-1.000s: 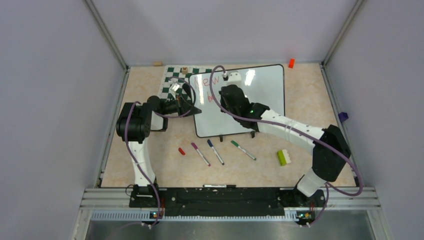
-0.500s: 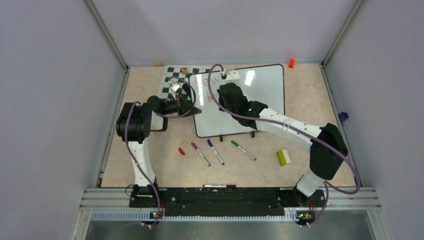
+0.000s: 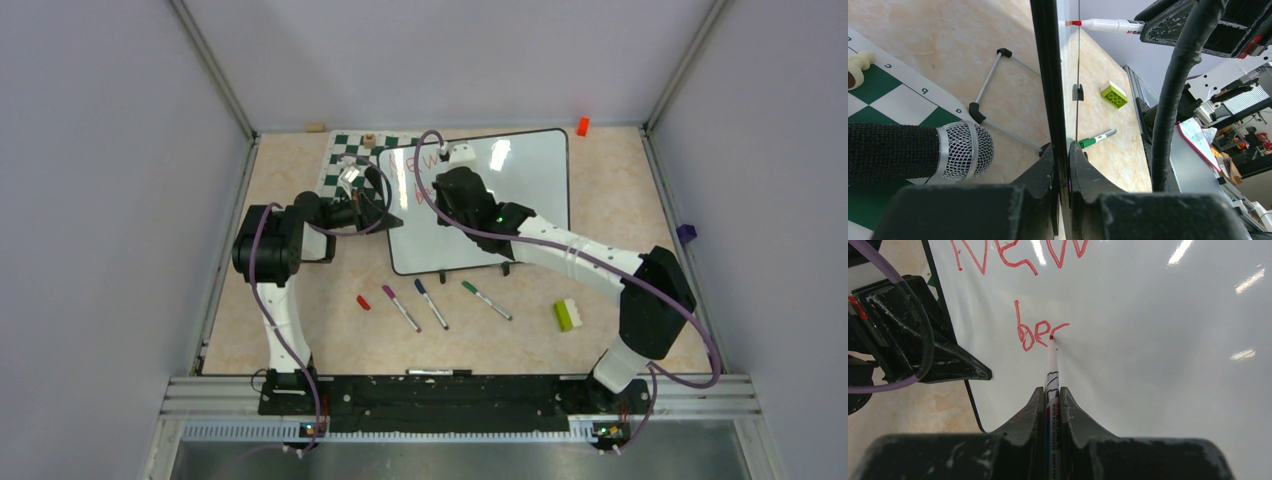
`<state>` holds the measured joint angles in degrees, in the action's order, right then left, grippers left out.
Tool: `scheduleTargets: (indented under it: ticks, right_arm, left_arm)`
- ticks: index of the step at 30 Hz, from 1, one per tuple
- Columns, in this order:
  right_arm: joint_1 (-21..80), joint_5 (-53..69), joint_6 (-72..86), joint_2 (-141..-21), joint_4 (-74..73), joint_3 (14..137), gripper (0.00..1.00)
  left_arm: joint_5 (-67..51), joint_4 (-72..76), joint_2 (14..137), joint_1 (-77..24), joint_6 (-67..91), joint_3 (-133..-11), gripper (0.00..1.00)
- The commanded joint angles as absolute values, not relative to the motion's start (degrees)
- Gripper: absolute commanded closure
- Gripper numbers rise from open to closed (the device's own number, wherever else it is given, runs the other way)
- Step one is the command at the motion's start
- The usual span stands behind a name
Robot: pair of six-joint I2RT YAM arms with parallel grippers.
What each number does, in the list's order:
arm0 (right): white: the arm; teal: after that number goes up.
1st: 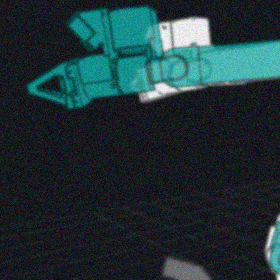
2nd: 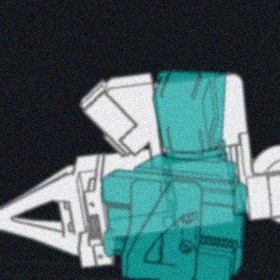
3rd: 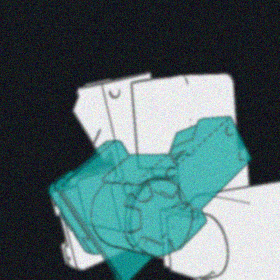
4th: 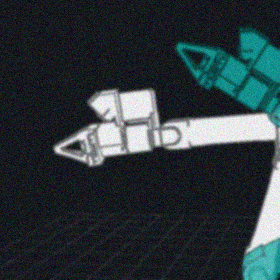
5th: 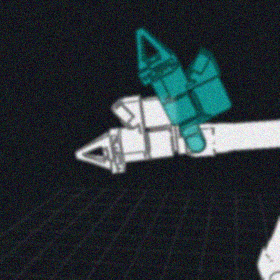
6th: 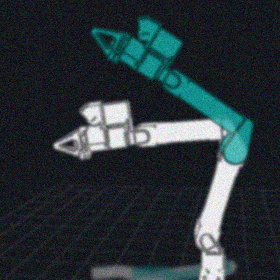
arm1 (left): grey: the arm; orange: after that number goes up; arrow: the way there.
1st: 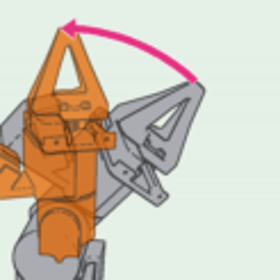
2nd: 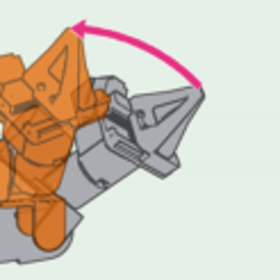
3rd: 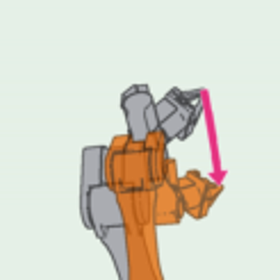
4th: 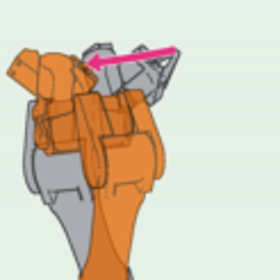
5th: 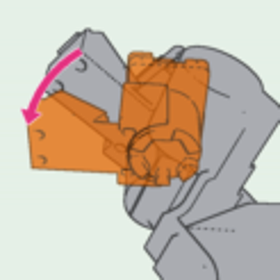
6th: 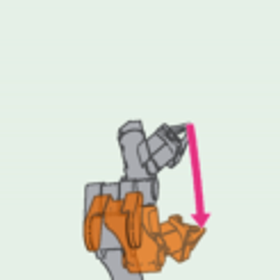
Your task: Write a sentence on the whiteboard
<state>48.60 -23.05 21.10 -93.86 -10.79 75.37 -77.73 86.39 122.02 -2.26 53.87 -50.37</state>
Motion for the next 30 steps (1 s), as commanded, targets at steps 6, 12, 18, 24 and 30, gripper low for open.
scheduleTargets:
  ticks: [6, 12, 18, 24, 30]
  right_arm:
    - [48.2, -25.0, 20.8, -92.1, -11.6, 74.6, 1.00]
    - [48.2, -28.2, 21.3, -92.2, -12.3, 75.2, 1.00]
    - [48.1, -29.8, 21.3, -92.5, -12.7, 76.4, 1.00]
    - [47.9, -30.0, 20.9, -93.2, -12.7, 77.8, 1.00]
    - [47.9, -29.6, 20.4, -94.0, -12.7, 79.2, 1.00]
  left_arm:
    - [-78.2, 92.8, 122.5, -2.5, 45.5, -51.0, 1.00]
    - [-78.2, 92.7, 122.4, -2.5, 45.5, -50.9, 1.00]
    - [-78.2, 92.8, 122.4, -2.5, 45.5, -50.9, 1.00]
    - [-78.2, 92.8, 122.5, -2.5, 45.5, -50.9, 1.00]
    - [-78.2, 92.8, 122.4, -2.5, 45.5, -50.9, 1.00]
